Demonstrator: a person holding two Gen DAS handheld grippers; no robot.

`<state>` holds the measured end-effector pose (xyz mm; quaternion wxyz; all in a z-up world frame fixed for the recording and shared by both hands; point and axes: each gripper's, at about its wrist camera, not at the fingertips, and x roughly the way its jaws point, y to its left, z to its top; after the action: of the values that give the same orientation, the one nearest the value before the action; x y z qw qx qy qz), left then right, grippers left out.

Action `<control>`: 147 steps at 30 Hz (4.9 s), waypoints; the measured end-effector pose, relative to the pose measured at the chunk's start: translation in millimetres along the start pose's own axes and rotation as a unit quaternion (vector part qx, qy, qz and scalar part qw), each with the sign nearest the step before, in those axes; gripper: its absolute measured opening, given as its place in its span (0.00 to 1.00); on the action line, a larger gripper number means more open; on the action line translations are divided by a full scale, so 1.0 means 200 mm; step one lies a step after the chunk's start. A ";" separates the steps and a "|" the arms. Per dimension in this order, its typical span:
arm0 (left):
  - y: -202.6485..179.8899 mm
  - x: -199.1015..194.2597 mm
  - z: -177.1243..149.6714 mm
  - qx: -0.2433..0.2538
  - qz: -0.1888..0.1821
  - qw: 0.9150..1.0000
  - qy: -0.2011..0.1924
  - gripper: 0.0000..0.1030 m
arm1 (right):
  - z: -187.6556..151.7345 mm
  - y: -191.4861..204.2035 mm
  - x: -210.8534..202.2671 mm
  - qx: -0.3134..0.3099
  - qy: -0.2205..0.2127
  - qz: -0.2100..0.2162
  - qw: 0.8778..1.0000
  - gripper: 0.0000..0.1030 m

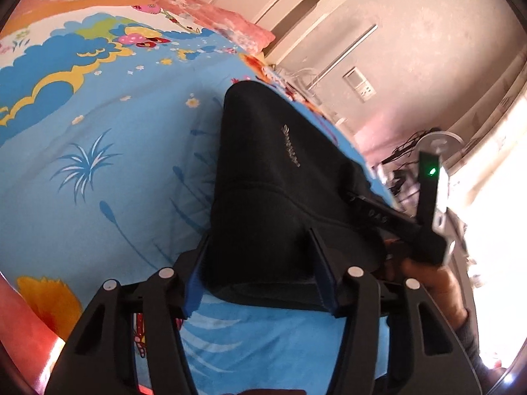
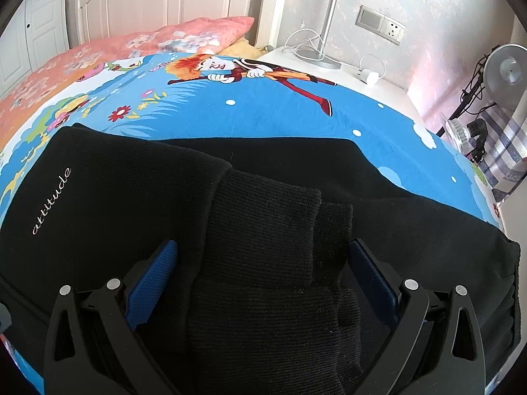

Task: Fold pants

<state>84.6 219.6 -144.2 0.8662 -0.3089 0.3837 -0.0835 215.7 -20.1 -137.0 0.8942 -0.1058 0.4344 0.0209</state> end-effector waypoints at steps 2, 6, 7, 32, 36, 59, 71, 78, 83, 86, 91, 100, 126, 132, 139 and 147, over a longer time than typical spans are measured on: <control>0.01 0.01 0.00 -0.010 -0.001 1.000 0.009 0.57 | 0.00 0.00 0.00 0.002 0.001 0.003 1.000 0.95; 0.03 0.01 0.02 -0.029 -0.022 0.999 0.028 0.51 | 0.00 0.00 0.00 0.003 0.001 0.004 1.000 0.95; 0.04 0.01 0.02 -0.037 -0.033 0.998 0.026 0.47 | 0.00 0.00 0.00 0.003 0.000 0.003 1.000 0.95; -0.13 -0.04 0.05 -0.014 -0.001 1.000 0.002 0.28 | 0.29 0.22 -0.24 -0.046 0.030 0.114 0.992 0.95; -0.24 -0.08 0.06 0.024 0.035 0.999 -0.010 0.28 | 0.46 0.49 -0.22 -0.078 0.125 0.220 0.964 0.95; -1.75 -0.06 -0.06 0.471 0.107 0.870 -0.097 0.25 | 0.68 -0.55 -0.57 0.004 0.076 0.336 0.939 0.37; -2.28 0.71 -1.05 0.638 0.090 0.761 -0.067 0.49 | -0.22 -1.73 -0.09 0.205 0.098 0.332 0.915 0.30; -2.06 0.66 -1.36 0.724 0.117 0.660 -0.165 0.76 | -0.31 -1.78 0.00 0.200 0.102 0.360 0.906 0.34; -1.98 0.71 -1.31 0.719 0.156 0.660 -0.156 0.75 | -0.32 -1.81 0.02 0.212 0.106 0.372 0.898 0.34; -1.96 0.74 -1.29 0.719 0.157 0.662 -0.141 0.71 | -0.31 -1.80 0.02 0.213 0.108 0.369 0.898 0.35; -1.98 0.79 -1.31 0.732 0.168 0.646 -0.137 0.69 | -0.30 -1.79 0.00 0.208 0.105 0.361 0.903 0.35; -1.95 0.91 -1.26 0.734 0.184 0.643 -0.115 0.29 | -0.21 -1.76 -0.08 0.178 0.102 0.341 0.917 0.25; -2.19 1.00 -1.33 0.776 0.117 0.610 -0.109 0.37 | -0.36 -2.00 -0.08 0.136 0.081 0.130 0.979 0.51; -2.03 0.58 -1.07 0.664 0.040 0.739 -0.106 0.51 | -0.35 -1.96 -0.21 0.101 0.066 0.008 0.993 0.79; -1.55 0.37 -0.82 0.560 0.084 0.820 -0.077 0.51 | -0.23 -1.69 -0.59 0.085 -0.025 -0.017 0.996 0.85; -1.51 0.50 -0.91 0.607 0.109 0.786 -0.045 0.44 | -0.03 -0.87 -0.27 -0.140 0.060 0.045 0.987 0.84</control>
<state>50.3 -144.6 -117.9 0.8945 0.3211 0.2457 -0.1907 199.8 -188.3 -69.0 0.8413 -0.2112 0.4841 0.1151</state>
